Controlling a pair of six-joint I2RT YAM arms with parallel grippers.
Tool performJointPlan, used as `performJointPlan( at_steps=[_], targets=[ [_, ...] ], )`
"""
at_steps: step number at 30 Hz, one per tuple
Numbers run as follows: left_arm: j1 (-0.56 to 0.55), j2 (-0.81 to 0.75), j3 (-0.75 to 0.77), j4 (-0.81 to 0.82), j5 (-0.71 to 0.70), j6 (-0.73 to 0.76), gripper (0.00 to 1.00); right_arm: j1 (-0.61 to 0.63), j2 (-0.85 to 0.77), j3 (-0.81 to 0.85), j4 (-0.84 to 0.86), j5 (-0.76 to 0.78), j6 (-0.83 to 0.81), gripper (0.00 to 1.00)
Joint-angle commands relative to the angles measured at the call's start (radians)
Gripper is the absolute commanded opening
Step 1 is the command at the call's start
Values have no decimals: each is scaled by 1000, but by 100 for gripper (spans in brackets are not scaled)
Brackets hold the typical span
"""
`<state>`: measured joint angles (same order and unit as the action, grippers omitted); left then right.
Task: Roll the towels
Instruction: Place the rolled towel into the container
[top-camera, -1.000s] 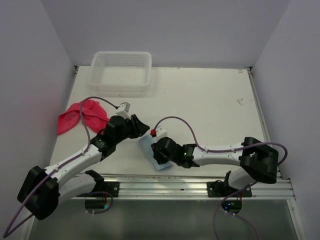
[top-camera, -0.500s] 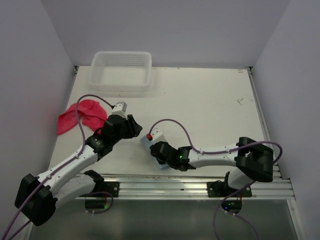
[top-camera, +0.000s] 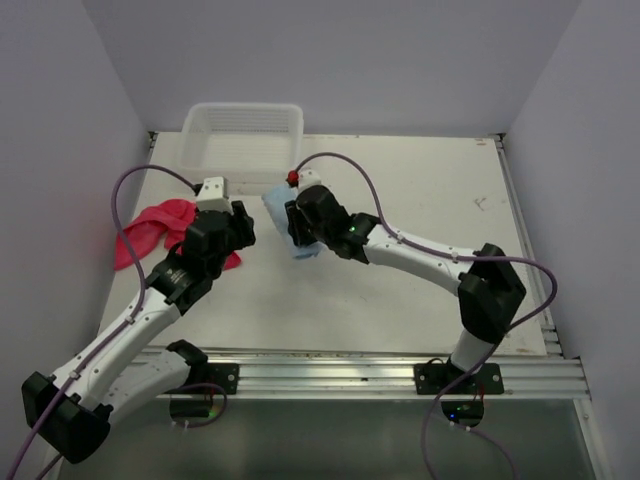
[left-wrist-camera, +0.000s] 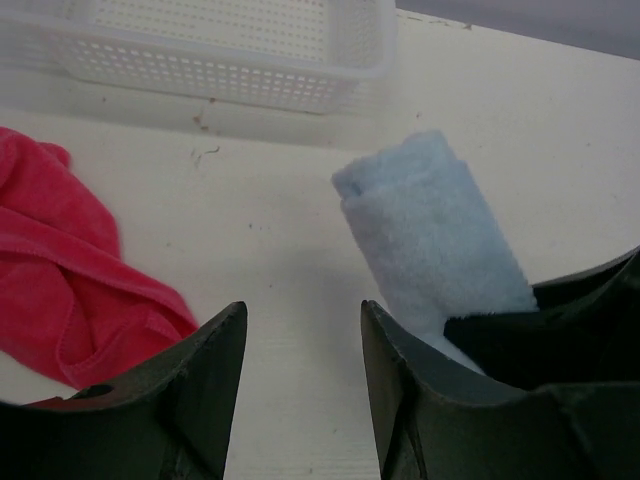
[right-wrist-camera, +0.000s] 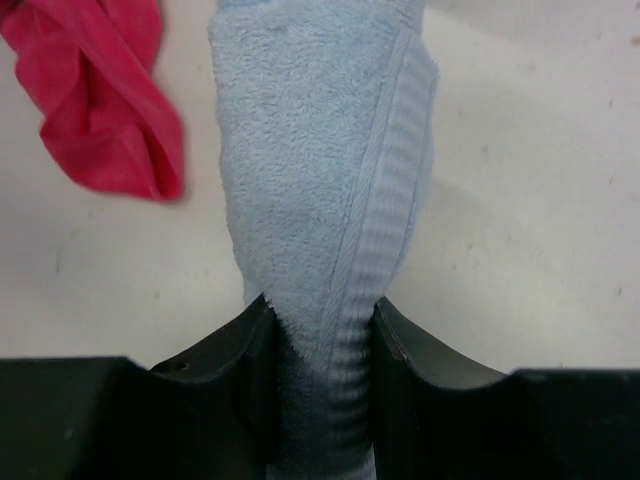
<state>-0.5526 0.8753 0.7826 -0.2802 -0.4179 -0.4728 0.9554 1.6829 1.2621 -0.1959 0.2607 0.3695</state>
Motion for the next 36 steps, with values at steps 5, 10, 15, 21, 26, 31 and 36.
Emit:
performJointPlan(
  at_steps=[5,10,15,21,26,31,36],
  targets=[
    [17,57,72,-59,-84,106,55,-147,242,495,-62,-156,-52,0],
    [26,89,58,-53,-104,131,56,-221,481,853,-97,-228,-8,0],
    [51,125,43,-37,-59,129,57,-271,783,1300,-157,-238,32,0],
    [92,154,40,-22,19,126,57,-314,851,1269,50,-179,72,0],
    [106,172,40,-14,44,123,57,-320,925,1326,121,-189,78,0],
    [114,183,43,-11,56,123,57,-330,934,1313,141,-178,83,0],
    [115,191,44,-7,74,122,57,-336,951,1317,127,-192,69,0]
  ],
)
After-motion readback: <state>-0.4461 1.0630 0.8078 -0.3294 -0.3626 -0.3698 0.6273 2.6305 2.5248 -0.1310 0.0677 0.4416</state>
